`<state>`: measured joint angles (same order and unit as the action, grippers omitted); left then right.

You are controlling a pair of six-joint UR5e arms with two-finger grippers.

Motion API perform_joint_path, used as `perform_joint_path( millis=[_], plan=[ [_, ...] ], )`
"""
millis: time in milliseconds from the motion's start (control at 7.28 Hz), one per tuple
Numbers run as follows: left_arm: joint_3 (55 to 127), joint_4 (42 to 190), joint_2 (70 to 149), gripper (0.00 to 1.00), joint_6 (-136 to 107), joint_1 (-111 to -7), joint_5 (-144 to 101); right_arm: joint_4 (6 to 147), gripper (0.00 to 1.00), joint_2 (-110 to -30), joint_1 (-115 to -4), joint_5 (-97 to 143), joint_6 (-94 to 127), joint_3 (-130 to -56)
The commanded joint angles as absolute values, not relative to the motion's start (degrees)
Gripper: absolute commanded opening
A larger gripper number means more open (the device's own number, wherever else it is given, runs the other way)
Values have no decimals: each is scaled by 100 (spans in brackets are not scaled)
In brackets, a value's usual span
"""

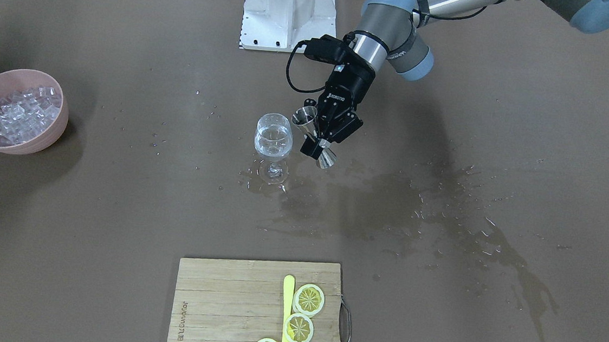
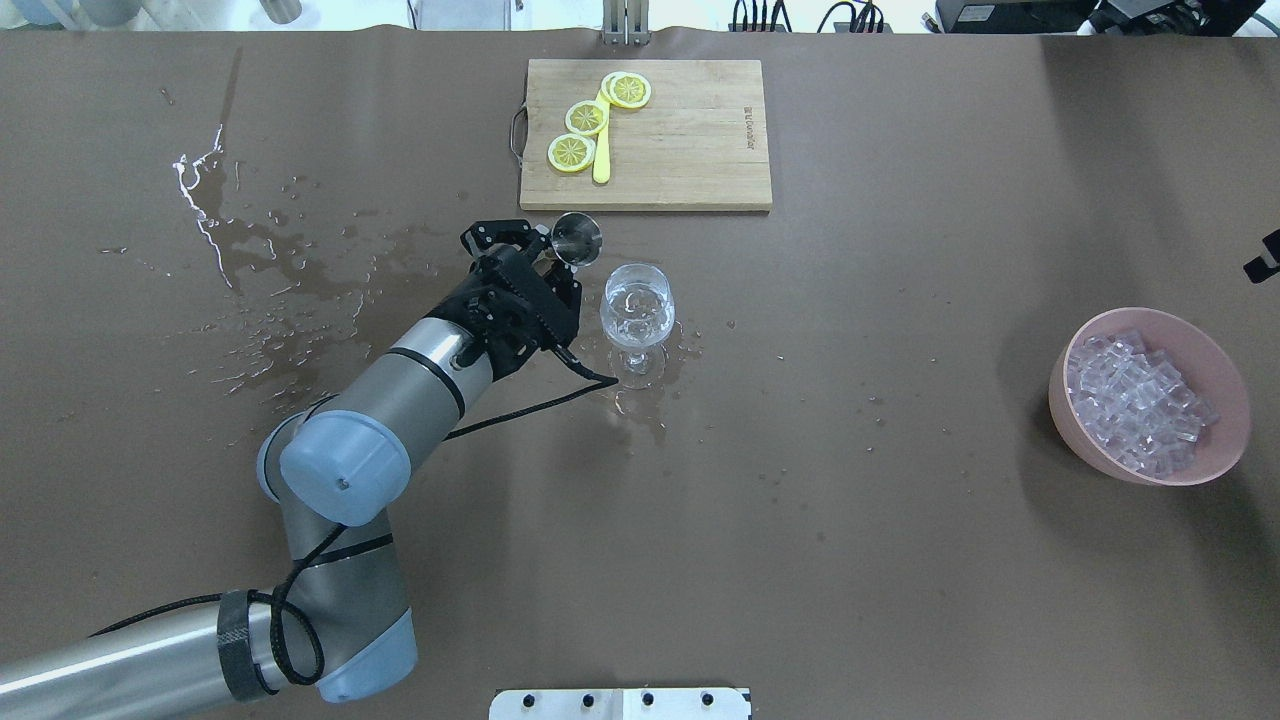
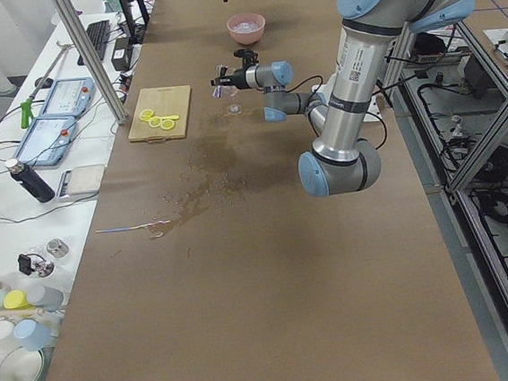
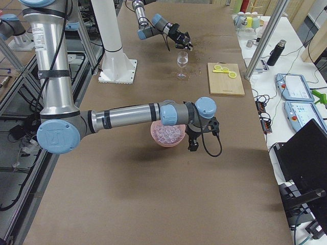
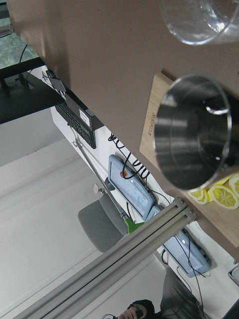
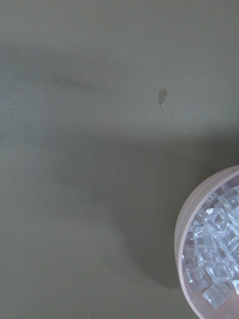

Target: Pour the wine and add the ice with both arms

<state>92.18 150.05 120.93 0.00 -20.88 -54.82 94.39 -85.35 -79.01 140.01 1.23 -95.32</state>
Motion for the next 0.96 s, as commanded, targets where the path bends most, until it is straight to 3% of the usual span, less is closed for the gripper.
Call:
perform_joint_path(
  millis=[0, 824],
  plan=[
    [9185, 14889, 12155, 0, 691, -1916, -5247, 9439, 100, -8534, -7901, 14080, 123, -9510],
    [9044, 14757, 12357, 0, 1608, -1916, -5036, 9439, 100, -8543, -7901, 14089, 141, -9519]
  ],
)
